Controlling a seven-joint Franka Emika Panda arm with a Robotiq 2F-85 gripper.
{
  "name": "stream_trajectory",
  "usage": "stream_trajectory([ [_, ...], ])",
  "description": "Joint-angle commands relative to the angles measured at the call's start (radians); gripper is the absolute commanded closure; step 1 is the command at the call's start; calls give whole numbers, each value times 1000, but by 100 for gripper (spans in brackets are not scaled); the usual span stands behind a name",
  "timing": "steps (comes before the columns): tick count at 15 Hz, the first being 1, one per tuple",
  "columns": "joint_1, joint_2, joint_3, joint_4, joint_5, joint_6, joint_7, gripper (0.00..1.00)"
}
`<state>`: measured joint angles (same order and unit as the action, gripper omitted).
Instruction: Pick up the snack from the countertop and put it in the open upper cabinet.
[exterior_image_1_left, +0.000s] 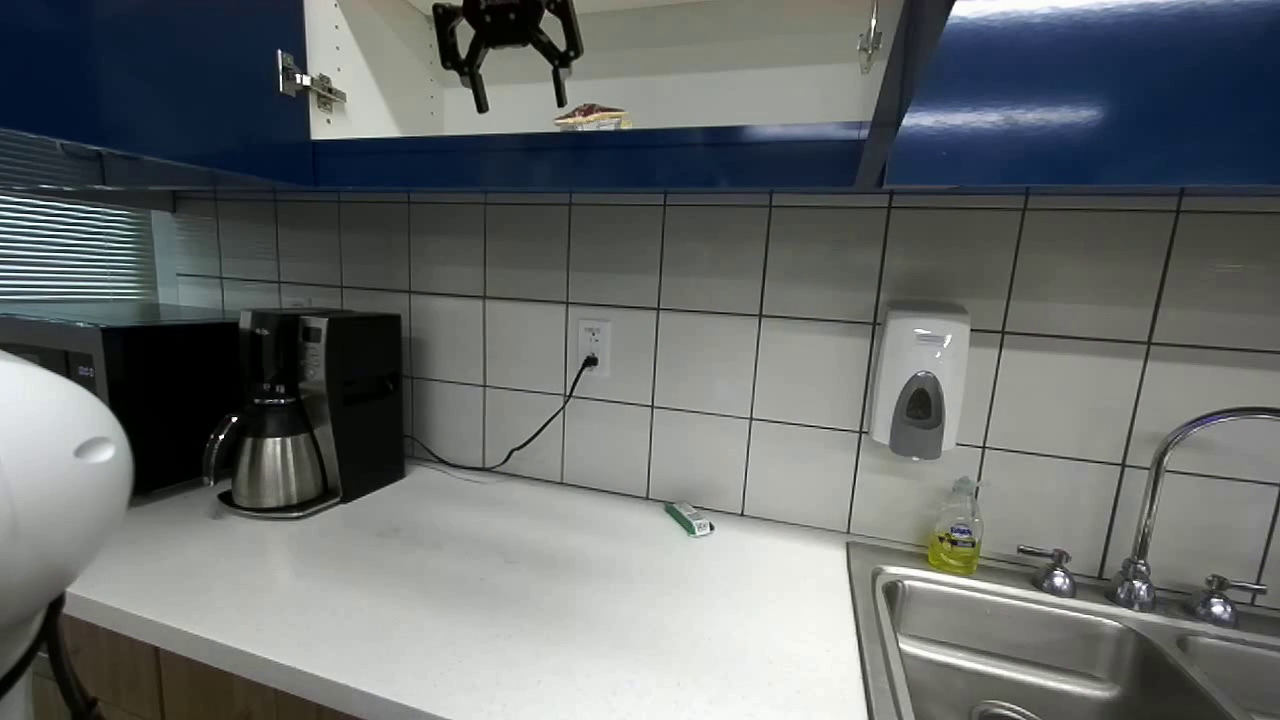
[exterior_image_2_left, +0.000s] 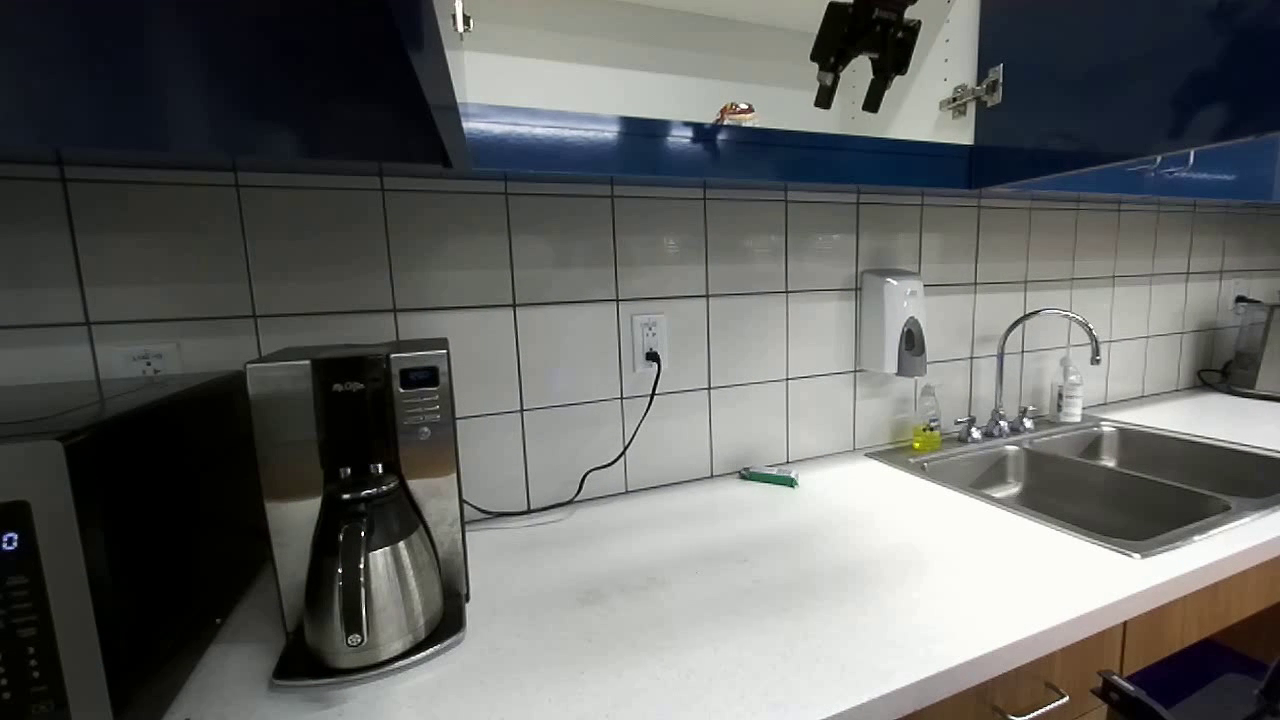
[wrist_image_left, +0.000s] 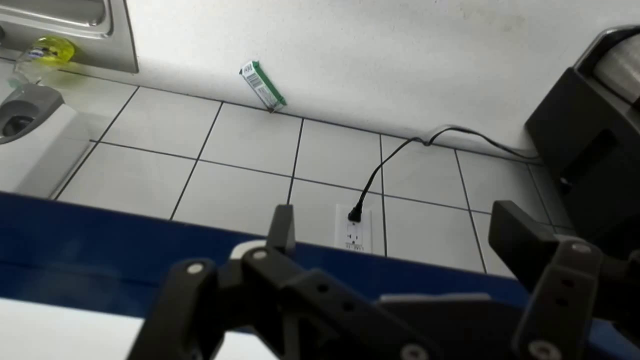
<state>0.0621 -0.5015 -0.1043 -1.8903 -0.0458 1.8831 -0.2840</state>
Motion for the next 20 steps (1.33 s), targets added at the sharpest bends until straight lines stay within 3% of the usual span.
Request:
stream_trajectory([
  [1,-12,-118,10,-197,-18,58,-47,0],
  [7,-16,-246,9,-468,-37,161,-30,0],
  [13,-26,-313,12,-656,-71,230,-11,0],
  [15,-31,-325,13,-701,-86,245,-10,0],
  [16,-9,-278,1,-637,-57,208,-19,0],
  [20,-10,-277,1,-646,-58,211,-19,0],
])
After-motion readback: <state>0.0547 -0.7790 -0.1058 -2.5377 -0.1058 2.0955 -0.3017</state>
